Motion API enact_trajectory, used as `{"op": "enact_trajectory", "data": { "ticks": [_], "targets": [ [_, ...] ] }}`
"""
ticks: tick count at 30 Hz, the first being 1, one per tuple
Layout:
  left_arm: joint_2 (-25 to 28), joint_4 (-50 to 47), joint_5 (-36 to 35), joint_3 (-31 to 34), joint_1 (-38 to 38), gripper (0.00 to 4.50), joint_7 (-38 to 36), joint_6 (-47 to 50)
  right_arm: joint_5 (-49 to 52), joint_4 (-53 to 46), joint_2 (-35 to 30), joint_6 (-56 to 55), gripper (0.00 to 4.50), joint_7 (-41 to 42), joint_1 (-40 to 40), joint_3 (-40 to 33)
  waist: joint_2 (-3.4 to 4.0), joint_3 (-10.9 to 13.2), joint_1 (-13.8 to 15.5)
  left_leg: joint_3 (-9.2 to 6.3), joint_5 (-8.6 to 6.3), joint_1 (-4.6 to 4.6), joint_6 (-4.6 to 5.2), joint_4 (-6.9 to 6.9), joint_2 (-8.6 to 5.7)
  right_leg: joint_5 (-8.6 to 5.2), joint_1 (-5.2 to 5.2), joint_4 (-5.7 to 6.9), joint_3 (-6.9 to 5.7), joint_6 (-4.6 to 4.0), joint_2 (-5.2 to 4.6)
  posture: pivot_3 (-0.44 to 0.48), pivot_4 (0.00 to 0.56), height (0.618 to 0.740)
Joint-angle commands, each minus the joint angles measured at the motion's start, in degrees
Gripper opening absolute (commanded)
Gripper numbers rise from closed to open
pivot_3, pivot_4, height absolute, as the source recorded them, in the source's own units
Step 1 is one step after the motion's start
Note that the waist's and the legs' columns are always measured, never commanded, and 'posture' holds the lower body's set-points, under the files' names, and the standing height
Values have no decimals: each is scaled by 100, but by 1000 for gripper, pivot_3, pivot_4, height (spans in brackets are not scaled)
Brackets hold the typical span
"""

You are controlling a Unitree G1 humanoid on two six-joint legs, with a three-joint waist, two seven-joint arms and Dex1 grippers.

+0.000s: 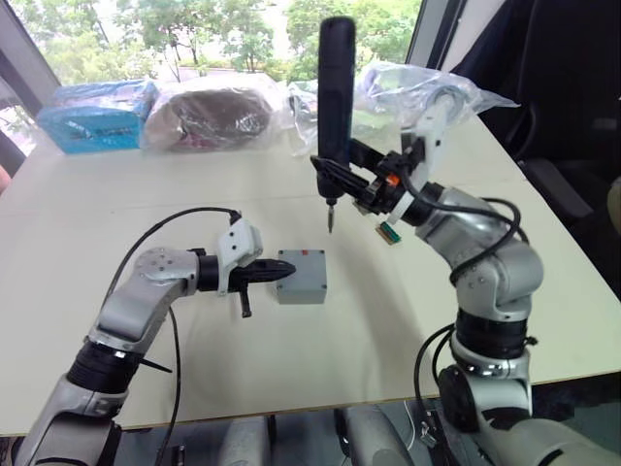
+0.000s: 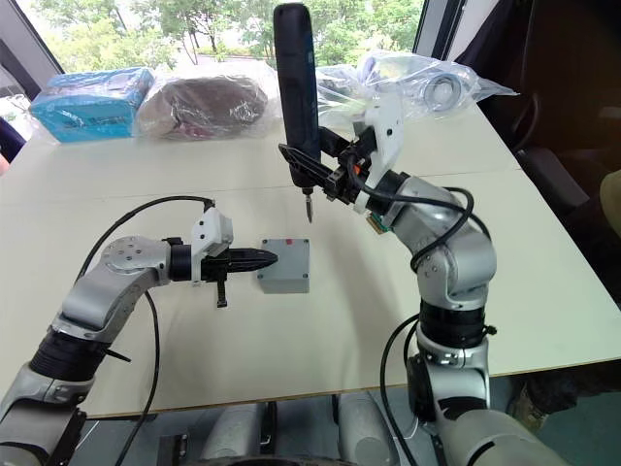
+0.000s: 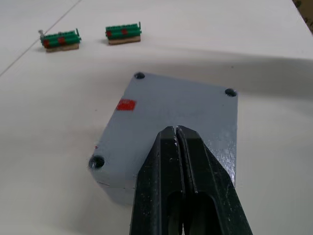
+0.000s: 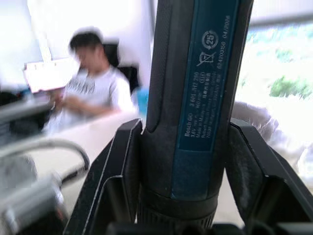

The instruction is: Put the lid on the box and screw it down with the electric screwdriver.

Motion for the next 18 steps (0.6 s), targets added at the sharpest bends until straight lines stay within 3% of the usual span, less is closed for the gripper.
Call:
{"op": "enact_trajectory", "data": {
  "ticks": [1,7,18],
  "targets": [
    [0,111,182,-65,-59,0,-46,-161,-183,-104,191,-995,1893,-123,247,338,0,0,-11,1,0,2,0,0,1,0,0,1,0,0,1,0,150,740],
    [-60,198,325,-103,-82,0,-38,-217,-645,268,358,-2240,1893,-326,952,836,0,-1,-2,1,1,5,-1,-3,2,0,1,2,0,0,2,0,150,740],
    [-14,75,353,-75,-17,0,-31,-165,-910,667,218,-3029,1893,-530,1189,969,0,-1,0,0,3,7,-5,-3,2,-1,4,2,1,-1,2,0,150,740]
  ]
}}
